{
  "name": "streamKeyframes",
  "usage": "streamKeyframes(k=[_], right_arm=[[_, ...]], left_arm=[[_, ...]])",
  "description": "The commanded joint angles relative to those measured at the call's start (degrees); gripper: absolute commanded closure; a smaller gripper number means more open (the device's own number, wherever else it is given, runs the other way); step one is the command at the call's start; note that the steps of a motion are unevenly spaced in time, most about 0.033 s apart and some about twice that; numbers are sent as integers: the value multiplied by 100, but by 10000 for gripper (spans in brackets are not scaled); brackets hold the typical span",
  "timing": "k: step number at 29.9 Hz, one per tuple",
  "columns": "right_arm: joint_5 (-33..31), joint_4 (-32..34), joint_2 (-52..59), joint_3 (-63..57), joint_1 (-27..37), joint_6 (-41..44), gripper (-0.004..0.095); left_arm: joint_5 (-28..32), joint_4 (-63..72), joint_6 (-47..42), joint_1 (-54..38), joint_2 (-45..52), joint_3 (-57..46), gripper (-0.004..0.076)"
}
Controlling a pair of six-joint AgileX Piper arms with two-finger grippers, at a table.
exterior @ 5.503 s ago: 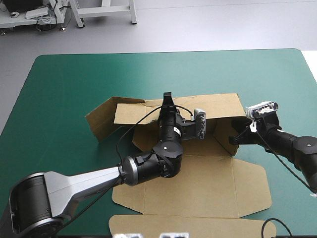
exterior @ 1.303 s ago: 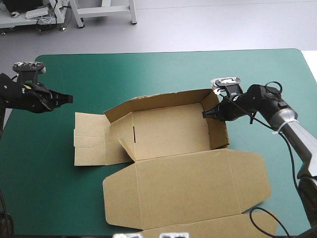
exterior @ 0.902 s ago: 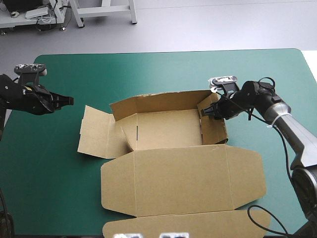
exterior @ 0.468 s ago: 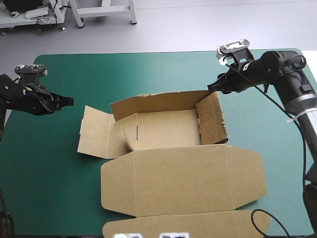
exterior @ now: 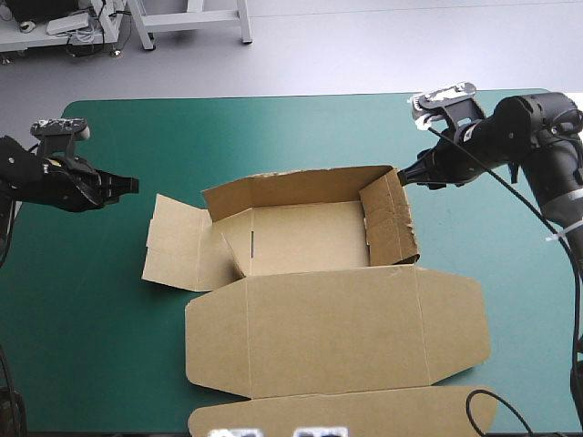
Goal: Fold the box
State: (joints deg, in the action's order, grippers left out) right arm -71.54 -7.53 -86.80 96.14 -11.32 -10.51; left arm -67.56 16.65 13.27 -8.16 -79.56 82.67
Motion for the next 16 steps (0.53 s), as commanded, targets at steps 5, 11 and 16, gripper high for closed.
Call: streamKeyframes(k=[5,11,16], right_arm=[[219,-224,-212,-427,11,11,503],[302,-224,-697,-504,11,11,503],[372,-558,-1104,-504,11,-254,503]], left_arm=[[149,254,0,4,157,139,733],[115,254,46,4,157,139,733],[78,254,46,4,157,139,733]])
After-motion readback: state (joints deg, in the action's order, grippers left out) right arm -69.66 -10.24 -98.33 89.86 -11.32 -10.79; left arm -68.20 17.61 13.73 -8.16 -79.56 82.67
